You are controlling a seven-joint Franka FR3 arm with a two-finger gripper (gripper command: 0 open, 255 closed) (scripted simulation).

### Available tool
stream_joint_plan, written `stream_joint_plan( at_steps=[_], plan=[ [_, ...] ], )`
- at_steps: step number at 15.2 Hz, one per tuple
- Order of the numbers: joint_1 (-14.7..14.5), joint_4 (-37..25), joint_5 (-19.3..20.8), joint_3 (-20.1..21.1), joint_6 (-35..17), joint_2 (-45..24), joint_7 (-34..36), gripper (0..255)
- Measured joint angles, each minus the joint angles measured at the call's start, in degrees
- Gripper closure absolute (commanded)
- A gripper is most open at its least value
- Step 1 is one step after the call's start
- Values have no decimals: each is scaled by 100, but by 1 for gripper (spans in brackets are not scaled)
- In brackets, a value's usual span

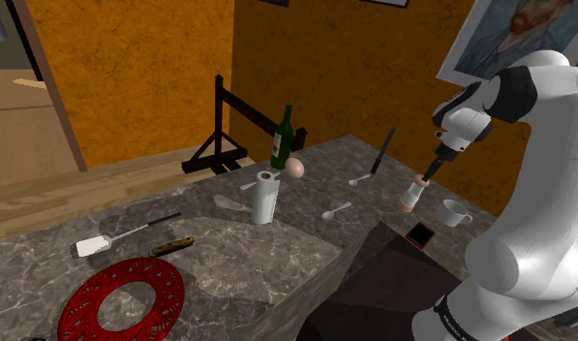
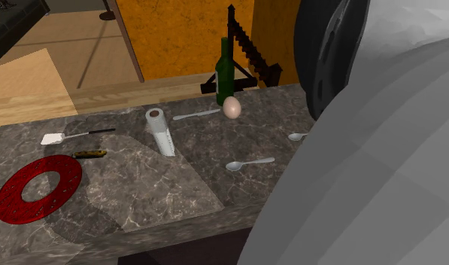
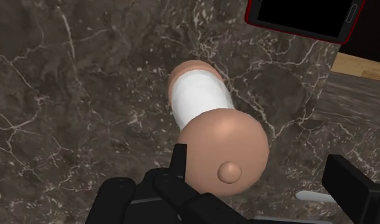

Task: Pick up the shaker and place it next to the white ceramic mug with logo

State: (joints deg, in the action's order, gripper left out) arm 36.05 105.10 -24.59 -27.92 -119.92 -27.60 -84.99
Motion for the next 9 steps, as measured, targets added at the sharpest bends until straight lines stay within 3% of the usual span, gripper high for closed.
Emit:
stream_joint_plan(
  at_steps=[3,9],
  plan=[
    [-4,-173,149,-89,333,191,93,0],
    [-5,-213,175,-102,401,216,114,0]
  ],
)
